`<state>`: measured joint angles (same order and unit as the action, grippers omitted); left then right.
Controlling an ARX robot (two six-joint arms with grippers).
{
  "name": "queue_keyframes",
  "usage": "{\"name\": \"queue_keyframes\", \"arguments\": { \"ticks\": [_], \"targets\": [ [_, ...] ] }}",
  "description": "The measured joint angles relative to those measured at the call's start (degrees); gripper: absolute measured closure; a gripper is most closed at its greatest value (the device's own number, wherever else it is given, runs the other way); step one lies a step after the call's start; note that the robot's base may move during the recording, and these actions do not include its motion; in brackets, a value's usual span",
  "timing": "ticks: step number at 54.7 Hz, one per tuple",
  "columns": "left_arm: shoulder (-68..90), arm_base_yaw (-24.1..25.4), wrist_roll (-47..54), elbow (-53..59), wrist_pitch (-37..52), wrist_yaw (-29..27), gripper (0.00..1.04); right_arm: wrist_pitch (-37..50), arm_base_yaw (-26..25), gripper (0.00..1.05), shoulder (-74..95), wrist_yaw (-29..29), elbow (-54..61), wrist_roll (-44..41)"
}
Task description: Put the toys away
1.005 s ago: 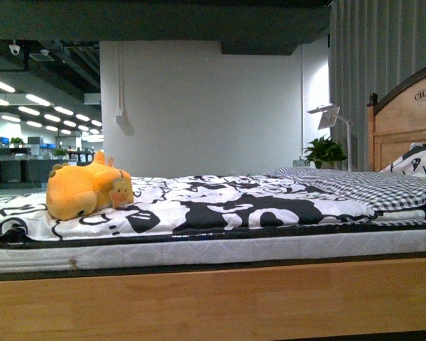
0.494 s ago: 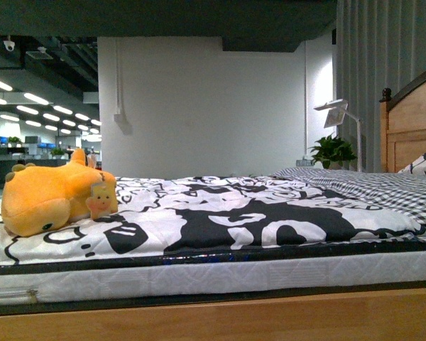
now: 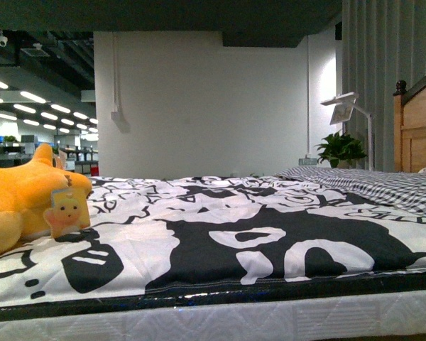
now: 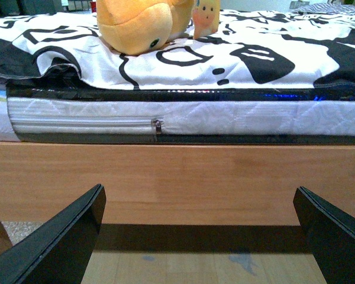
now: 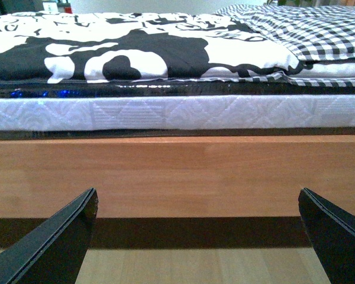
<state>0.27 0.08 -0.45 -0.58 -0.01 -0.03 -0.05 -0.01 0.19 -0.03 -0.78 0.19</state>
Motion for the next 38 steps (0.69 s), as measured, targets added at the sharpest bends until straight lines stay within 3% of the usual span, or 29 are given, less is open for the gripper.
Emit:
{"name": "queue_keyframes", "arguments": {
  "ticks": [38],
  "targets": [
    [-0.07,-0.02,0.0,0.0,0.0,0.0,0.06,0.0,0.0,0.02,0.04,-0.02,0.0,0.0]
  ]
}}
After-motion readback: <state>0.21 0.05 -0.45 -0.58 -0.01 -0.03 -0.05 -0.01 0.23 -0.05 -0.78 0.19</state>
